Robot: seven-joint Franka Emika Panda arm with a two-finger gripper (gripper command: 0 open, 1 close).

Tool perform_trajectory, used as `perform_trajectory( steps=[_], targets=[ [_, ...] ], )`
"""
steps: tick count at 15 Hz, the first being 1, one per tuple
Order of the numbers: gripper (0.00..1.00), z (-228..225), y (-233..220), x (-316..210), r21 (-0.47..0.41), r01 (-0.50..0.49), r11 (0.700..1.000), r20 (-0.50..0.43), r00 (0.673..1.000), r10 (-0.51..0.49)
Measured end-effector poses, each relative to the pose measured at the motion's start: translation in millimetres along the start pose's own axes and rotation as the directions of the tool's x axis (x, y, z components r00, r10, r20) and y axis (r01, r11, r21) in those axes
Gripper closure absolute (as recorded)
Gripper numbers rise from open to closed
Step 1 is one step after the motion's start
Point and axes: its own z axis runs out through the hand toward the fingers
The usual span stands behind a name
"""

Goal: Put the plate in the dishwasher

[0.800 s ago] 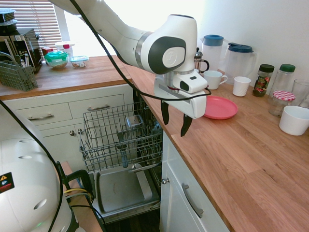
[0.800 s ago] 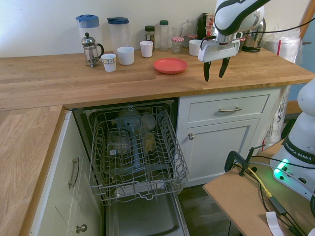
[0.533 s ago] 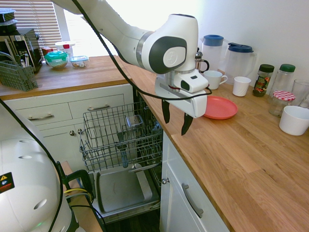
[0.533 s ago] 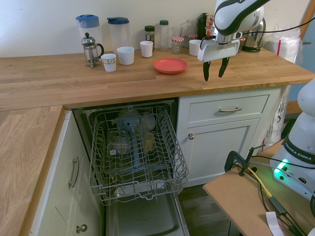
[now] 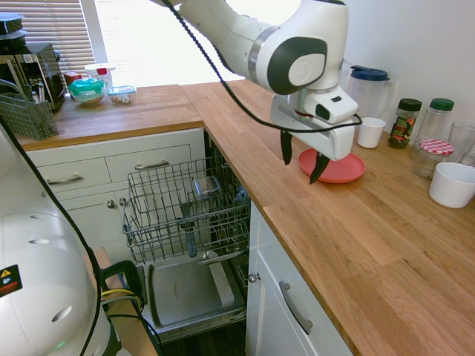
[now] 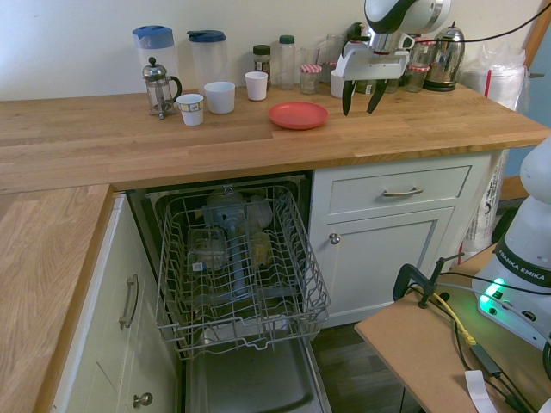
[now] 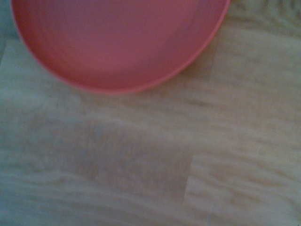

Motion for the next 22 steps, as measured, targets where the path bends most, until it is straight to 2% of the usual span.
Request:
perform_trajectory(
  steps=[3, 10, 16, 21, 22],
  targets=[
    [0.00, 7.4, -25.7, 46.6, 0.036, -0.023, 0.999, 0.016, 1.000, 0.022],
    [0.00, 56.4, -50.0, 135.6, 0.121, -0.052, 0.991, 0.152, 0.988, 0.033],
    [0.00, 83.4, -67.9, 165.2, 0.146, -0.065, 0.987, 0.277, 0.961, 0.022],
    [0.00, 88.3, -75.7, 173.5, 0.159, -0.069, 0.985, 0.334, 0.943, 0.012],
    [1.00, 89.5, -77.7, 173.9, 0.160, -0.068, 0.985, 0.341, 0.940, 0.010]
  ],
)
